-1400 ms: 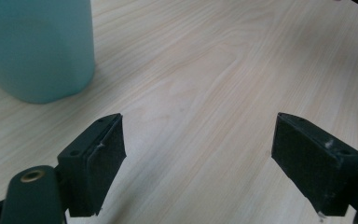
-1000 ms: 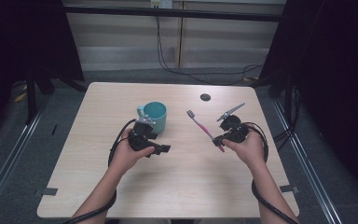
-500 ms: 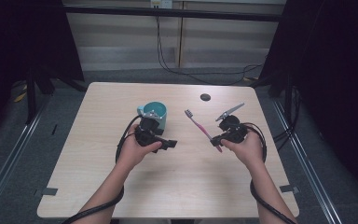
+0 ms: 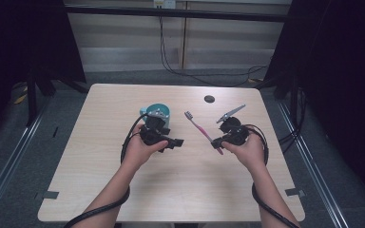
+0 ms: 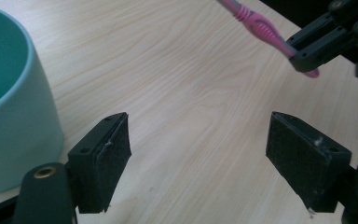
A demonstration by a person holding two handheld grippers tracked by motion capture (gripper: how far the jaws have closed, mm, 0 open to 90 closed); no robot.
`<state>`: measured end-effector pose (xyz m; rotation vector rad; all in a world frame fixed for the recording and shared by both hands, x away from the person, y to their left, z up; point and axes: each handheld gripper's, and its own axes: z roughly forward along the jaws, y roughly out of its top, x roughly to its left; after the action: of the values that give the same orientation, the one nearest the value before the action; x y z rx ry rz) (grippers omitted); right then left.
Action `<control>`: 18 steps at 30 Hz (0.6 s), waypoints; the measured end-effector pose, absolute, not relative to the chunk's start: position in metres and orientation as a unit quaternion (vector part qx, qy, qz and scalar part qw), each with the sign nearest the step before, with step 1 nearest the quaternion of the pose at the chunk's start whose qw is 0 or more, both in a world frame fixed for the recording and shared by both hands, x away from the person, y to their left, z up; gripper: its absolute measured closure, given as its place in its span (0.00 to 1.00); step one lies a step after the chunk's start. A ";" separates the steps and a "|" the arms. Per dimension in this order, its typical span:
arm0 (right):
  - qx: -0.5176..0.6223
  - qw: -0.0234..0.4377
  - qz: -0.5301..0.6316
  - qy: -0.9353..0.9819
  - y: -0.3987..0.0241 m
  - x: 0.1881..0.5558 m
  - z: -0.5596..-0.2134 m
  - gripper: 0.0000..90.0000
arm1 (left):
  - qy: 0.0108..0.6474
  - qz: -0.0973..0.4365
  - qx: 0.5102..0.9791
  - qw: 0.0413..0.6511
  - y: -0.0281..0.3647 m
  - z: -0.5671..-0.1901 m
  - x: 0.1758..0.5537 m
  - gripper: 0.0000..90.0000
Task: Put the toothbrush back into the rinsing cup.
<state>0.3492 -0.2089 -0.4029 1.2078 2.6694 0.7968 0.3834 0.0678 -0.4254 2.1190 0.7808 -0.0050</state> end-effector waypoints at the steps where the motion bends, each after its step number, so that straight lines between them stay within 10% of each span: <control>1: 0.396 0.053 0.262 0.879 -0.209 0.349 -0.403 0.92 | 0.313 0.001 0.847 0.429 0.066 -0.425 0.383 0.24; 18: 0.390 0.050 0.283 0.875 -0.197 0.349 -0.404 0.92 | 0.313 -0.001 0.842 0.440 0.055 -0.415 0.385 0.39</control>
<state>0.3487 -0.1973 -0.4038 1.1869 2.6633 0.8628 0.3847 0.0552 -0.4149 2.0912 0.7770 -0.0034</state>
